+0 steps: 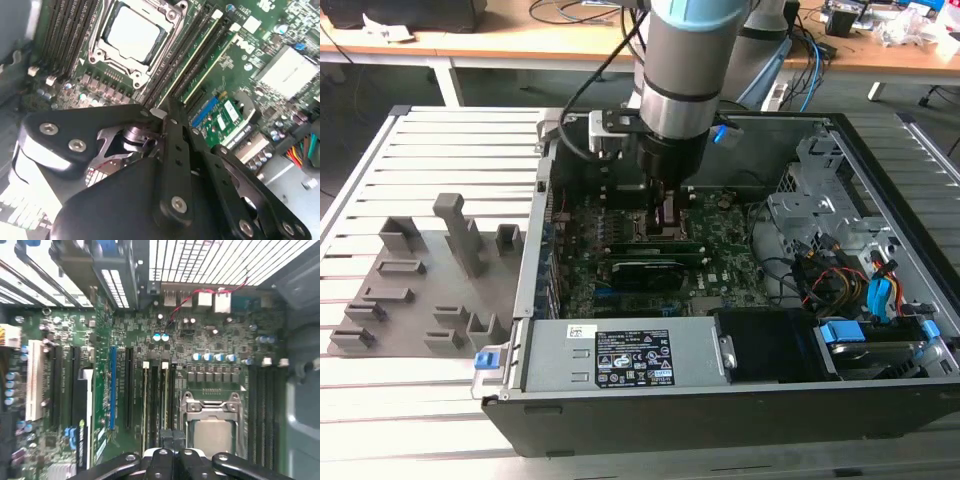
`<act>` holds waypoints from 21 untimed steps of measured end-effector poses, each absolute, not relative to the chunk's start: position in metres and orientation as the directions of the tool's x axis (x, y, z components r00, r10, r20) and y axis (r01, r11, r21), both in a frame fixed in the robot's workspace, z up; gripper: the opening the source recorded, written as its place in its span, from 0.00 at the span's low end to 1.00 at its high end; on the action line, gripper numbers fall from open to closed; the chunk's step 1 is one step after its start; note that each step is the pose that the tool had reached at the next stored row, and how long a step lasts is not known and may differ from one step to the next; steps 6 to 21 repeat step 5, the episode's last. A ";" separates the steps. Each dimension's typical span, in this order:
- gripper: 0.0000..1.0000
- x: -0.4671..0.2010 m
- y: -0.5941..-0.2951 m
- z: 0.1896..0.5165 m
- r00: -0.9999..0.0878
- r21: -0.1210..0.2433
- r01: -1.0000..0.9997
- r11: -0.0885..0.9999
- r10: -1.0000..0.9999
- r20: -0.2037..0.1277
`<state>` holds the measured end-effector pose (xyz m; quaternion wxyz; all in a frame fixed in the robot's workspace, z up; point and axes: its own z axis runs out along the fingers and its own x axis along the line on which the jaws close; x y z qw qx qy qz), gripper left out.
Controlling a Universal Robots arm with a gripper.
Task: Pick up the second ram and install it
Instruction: 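Press down the second ram until it locks into place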
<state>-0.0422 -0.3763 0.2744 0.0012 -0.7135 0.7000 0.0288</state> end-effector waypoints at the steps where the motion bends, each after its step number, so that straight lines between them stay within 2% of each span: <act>1: 0.11 -0.042 -0.376 0.281 0.018 0.039 -0.999 -0.020 -0.999 -0.043; 21: 0.11 -0.042 -0.376 0.283 0.018 0.039 -0.999 -0.020 -0.999 -0.043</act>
